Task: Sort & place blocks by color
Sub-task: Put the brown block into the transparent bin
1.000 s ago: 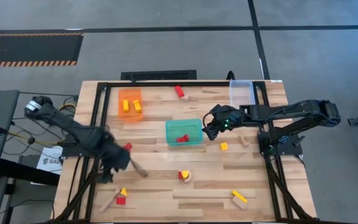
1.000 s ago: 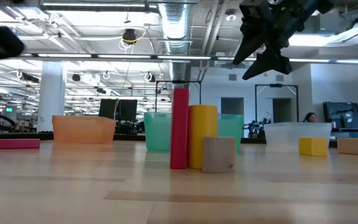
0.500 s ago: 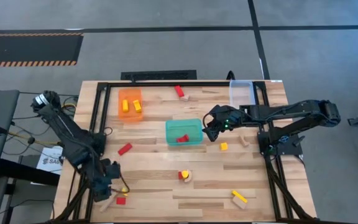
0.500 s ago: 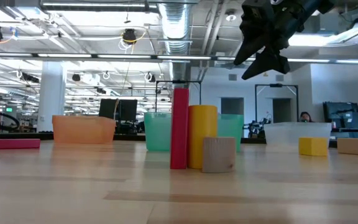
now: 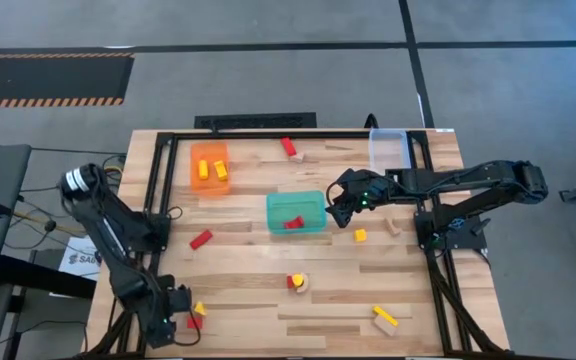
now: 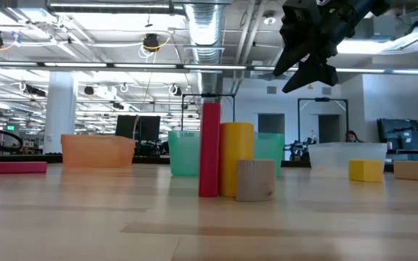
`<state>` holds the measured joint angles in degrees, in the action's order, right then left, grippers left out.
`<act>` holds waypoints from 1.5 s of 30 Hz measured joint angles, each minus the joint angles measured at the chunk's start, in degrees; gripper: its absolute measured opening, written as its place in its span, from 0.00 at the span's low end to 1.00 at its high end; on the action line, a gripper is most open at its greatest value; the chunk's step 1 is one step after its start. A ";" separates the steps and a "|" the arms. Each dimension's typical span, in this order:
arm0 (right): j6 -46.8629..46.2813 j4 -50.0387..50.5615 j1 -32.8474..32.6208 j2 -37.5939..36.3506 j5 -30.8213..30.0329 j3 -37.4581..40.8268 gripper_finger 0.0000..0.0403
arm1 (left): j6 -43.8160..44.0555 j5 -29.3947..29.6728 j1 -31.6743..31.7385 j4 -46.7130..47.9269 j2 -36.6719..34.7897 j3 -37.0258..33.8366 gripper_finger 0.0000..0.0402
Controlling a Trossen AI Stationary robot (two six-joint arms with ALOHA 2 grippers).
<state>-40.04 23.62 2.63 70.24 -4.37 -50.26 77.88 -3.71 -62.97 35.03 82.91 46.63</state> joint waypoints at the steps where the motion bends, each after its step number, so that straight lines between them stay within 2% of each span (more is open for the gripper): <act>1: -0.11 -0.01 0.00 0.00 0.05 0.00 0.60 | 0.59 -0.05 -0.31 -1.08 0.85 0.00 0.61; 9: -1.02 -0.01 0.00 0.00 1.39 0.00 0.60 | 7.72 0.04 -1.28 -2.58 8.56 0.01 0.61; 14: -1.96 0.02 0.00 0.00 1.75 0.00 0.60 | 12.05 2.16 -1.31 -1.82 11.28 0.48 0.60; 16: -2.08 0.02 0.00 0.00 2.45 0.00 0.60 | 13.10 3.05 -1.41 -1.10 11.40 0.48 0.57; 19: -2.13 0.15 0.00 0.00 2.94 0.00 0.60 | 12.71 3.19 -1.48 0.80 11.07 0.40 0.44; 22: -2.13 0.15 0.00 0.00 2.97 0.00 0.60 | 9.46 3.78 -1.46 3.13 9.30 0.09 0.19; 23: -2.13 0.15 0.00 0.00 2.99 0.00 0.60 | 8.69 5.18 -1.38 4.92 8.20 -0.08 0.11; 24: -2.11 0.15 0.00 0.00 2.99 0.00 0.60 | 8.78 7.28 -1.14 7.98 6.81 -0.32 0.07; 27: -2.09 0.37 0.00 0.00 2.97 0.00 0.60 | 12.91 11.48 0.59 18.72 0.83 -0.01 0.06; 29: -1.84 0.35 0.09 0.00 2.96 0.00 0.60 | 15.93 15.05 2.45 30.47 -4.51 -0.20 0.06; 33: -0.20 0.05 1.34 0.00 2.96 0.00 0.60 | 22.11 29.54 8.19 43.83 -17.01 -0.13 0.06; 35: -0.01 0.04 2.13 0.00 2.94 0.00 0.60 | 22.24 38.14 12.38 44.10 -23.45 -0.13 0.06; 38: 0.05 -0.61 3.26 0.00 2.94 0.00 0.60 | 18.02 48.56 19.97 40.25 -31.22 -0.13 0.06; 40: 0.67 -2.03 3.69 0.00 2.94 0.01 0.60 | 11.50 52.21 25.89 34.87 -34.74 -0.13 0.06; 43: 3.13 -8.42 3.96 0.46 2.94 0.02 0.60 | -3.02 51.27 35.61 24.06 -37.54 -0.13 0.06; 45: 5.01 -13.86 3.96 0.82 2.94 0.09 0.60 | -15.77 45.83 42.21 14.15 -37.69 -0.13 0.06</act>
<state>-35.03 9.75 6.59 71.05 -1.43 -50.17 62.11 42.12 -20.75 49.18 45.22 46.50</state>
